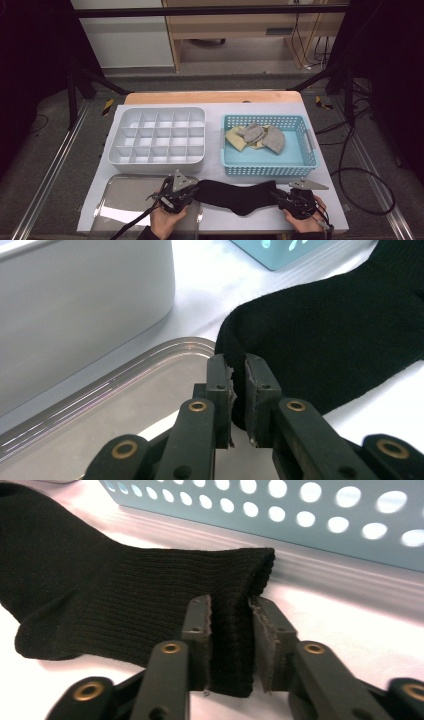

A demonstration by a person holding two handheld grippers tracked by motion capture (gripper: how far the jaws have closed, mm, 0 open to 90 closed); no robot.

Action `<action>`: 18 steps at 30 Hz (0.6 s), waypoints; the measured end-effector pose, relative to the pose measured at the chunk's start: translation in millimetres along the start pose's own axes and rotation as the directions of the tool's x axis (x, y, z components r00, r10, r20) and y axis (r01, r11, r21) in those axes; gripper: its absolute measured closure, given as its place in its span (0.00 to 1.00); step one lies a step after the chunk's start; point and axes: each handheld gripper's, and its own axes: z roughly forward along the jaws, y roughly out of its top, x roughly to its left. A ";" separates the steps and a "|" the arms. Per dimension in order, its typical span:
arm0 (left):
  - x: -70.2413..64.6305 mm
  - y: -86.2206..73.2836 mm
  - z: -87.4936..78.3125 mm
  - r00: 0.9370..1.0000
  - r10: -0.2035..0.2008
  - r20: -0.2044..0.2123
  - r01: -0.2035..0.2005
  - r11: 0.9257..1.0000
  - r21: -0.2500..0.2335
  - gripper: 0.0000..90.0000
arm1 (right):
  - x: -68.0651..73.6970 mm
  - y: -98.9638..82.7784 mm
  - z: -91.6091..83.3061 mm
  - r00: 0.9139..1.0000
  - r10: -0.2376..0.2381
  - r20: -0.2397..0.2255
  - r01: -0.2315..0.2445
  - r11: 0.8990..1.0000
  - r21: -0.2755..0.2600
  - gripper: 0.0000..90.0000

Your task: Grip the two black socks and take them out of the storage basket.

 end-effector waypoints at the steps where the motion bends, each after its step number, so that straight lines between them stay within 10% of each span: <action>1: -0.2 -0.1 0.1 1.000 0.002 -0.003 -0.002 1.000 0.001 0.91 | 0.0 0.0 0.0 1.000 0.000 0.000 0.000 1.000 0.000 0.84; 18: -12.0 11.6 -20.2 0.999 -0.002 0.046 0.006 0.996 -0.088 0.78 | -6.0 9.5 -8.9 0.999 0.001 -0.037 -0.002 1.000 -0.026 0.90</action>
